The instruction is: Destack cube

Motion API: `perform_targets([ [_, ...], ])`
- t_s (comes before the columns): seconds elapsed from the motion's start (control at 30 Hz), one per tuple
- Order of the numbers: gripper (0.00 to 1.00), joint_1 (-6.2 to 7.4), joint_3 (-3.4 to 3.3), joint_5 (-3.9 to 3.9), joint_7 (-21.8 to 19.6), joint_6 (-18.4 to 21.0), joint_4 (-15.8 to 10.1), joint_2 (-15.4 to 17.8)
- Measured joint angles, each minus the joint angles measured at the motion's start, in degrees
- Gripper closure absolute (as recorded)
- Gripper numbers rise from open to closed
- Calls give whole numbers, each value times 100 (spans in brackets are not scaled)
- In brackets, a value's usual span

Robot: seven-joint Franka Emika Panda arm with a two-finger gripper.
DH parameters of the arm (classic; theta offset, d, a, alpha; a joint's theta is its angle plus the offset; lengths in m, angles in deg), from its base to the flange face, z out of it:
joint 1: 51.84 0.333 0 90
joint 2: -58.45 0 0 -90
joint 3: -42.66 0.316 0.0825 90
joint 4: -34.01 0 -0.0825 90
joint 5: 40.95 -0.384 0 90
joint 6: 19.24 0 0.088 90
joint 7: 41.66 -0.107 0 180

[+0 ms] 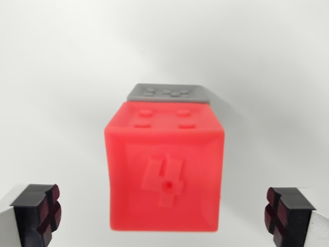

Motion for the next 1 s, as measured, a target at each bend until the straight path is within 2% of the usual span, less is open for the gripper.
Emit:
perform_targets([
  [0.33,0,60,-88,146,-103,-407,10,-424],
  [0.73,0,133,-175,207,-148,-642,44,-692],
  [0.77,100,138,-180,207,-148,-646,45,-697],
  [1.0,100,145,-186,207,-148,-651,49,-697],
])
